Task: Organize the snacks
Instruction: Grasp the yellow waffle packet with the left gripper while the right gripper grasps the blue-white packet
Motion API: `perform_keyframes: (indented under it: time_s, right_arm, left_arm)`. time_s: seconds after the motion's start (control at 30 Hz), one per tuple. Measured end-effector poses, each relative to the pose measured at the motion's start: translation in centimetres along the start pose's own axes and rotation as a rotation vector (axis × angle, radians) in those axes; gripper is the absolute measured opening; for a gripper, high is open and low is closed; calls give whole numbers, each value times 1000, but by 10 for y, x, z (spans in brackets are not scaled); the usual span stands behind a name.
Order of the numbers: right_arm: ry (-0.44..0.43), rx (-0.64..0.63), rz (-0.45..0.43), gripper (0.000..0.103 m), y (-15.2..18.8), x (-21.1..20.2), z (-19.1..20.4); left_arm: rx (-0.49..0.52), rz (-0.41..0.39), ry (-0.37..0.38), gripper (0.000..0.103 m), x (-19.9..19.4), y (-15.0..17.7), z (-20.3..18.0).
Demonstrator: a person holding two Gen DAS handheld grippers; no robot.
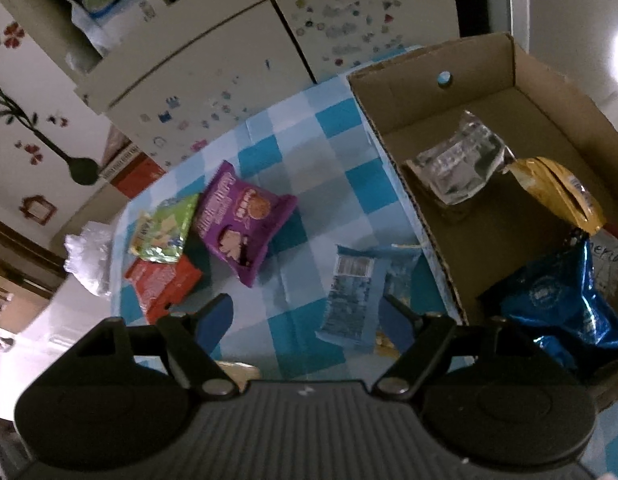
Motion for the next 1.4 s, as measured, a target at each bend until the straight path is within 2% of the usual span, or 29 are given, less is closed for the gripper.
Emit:
perform_keyframes:
  time_s: [0.13, 0.2, 0.37, 0.57, 0.67, 0.73, 0.83, 0.9, 0.97, 1.13, 1.23, 1.4]
  right_arm:
    - [95, -17, -14, 80, 5, 10, 4]
    - [124, -7, -10, 80, 7, 16, 5]
    - [212, 9, 1, 80, 14, 30, 9]
    - [356, 18, -34, 80, 16, 48, 0]
    - [387, 37, -39, 82, 17, 59, -3]
    - [395, -28, -62, 80, 19, 64, 4]
    - [407, -58, -57, 76, 24, 73, 6]
    - [392, -78, -78, 65, 25, 72, 9]
    - [373, -110, -82, 60, 24, 71, 15]
    - [286, -142, -58, 58, 27, 70, 24]
    - [229, -172, -29, 58, 30, 68, 30]
    - [235, -251, -15, 60, 34, 72, 36]
  left_arm:
    - [-149, 15, -31, 71, 3, -5, 36]
    - [-190, 9, -42, 71, 1, -7, 48]
    - [-237, -22, -81, 71, -8, -11, 66]
    - [-271, -2, -57, 71, -3, -12, 66]
    - [-268, 18, -49, 71, 2, -10, 65]
    - [-282, 23, -44, 73, 3, -8, 67]
    - [-297, 60, -67, 89, 7, -4, 71]
    - [-311, 97, -72, 99, 14, 1, 74]
    - [-302, 91, -72, 100, 14, 0, 72]
    - [-221, 123, -91, 103, 19, -1, 64]
    - [-224, 123, -88, 103, 19, 0, 64]
    - [-207, 108, -94, 103, 18, 1, 63]
Point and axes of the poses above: each gripper's, at about its wrist camera, not at the fingertips, and x roughly the way its jaws point, z to its left, y to its underside, the point moved 6 cm from there along x, roughly the way its jaws point, and after that the axes turned 7 degrees about x, right-handed, at the moved point
